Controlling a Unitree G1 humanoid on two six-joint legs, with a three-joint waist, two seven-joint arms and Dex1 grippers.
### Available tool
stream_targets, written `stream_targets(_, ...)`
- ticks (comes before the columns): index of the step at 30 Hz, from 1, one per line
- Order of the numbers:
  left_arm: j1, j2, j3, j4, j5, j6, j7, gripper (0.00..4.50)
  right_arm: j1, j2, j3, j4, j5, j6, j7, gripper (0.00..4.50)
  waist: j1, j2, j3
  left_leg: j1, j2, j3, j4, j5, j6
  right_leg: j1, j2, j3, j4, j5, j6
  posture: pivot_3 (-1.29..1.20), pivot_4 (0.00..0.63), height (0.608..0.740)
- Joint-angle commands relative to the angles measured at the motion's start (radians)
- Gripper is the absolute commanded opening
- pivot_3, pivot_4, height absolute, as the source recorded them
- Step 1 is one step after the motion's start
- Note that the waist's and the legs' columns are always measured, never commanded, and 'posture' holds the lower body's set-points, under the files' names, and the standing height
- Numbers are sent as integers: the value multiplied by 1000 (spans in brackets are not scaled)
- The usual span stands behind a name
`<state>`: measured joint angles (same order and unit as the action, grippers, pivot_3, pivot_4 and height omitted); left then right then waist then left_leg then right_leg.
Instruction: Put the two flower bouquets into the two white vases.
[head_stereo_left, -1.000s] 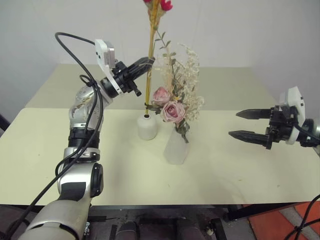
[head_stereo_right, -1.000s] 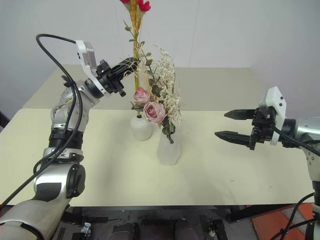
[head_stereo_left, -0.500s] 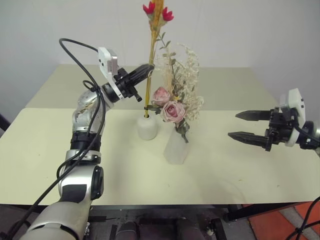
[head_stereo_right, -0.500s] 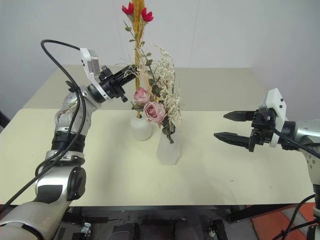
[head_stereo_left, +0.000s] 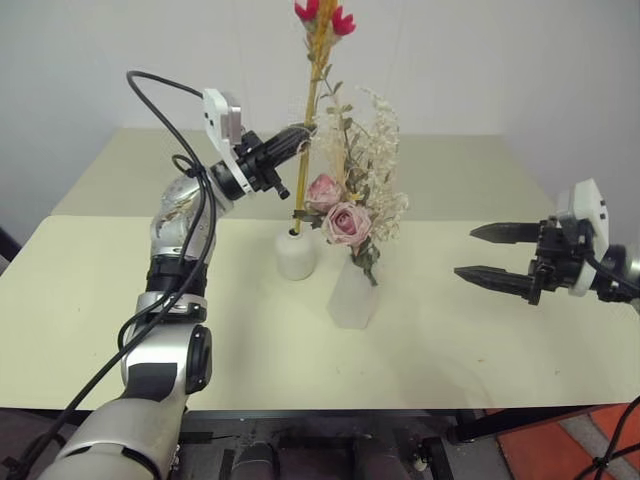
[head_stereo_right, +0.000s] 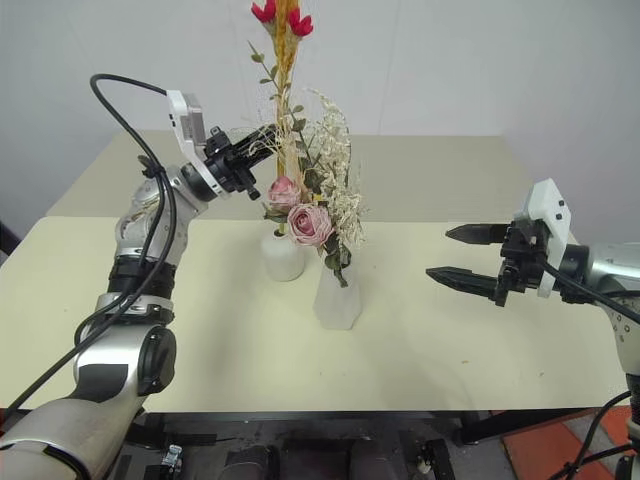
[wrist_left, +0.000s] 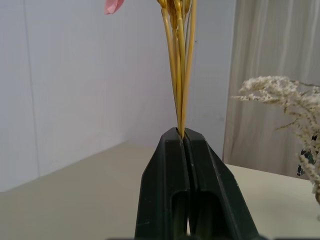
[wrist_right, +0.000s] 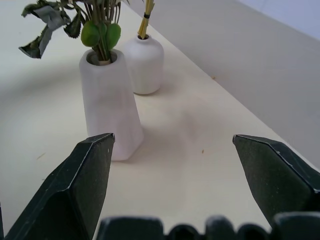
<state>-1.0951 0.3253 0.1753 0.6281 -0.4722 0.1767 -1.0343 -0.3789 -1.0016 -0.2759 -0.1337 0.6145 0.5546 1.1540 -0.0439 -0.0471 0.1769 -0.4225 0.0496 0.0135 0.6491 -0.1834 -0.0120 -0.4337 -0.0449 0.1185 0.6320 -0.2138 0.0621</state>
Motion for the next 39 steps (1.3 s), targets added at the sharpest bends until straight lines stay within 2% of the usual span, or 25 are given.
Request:
stream_targets(1, -20, -1, 0, -10, 4, -26, -8, 62, -5, -8, -53, -29, 31, 5, -6, 4500, 0, 0, 0, 0, 0, 0, 0, 0, 0, 0, 0, 0, 0, 0, 0, 0, 150, 740)
stream_targets(19, -18, -4, 1, 24, 26, -51, -3, 62, 10, -10, -55, -44, 45, 8, -27, 4500, 0, 0, 0, 0, 0, 0, 0, 0, 0, 0, 0, 0, 0, 0, 0, 0, 150, 740)
stream_targets(39, 53, -14, -7, -7, 42, -42, 5, 62, 28, -9, -68, -57, 51, 4, -45, 4500, 0, 0, 0, 0, 0, 0, 0, 0, 0, 0, 0, 0, 0, 0, 0, 0, 150, 740)
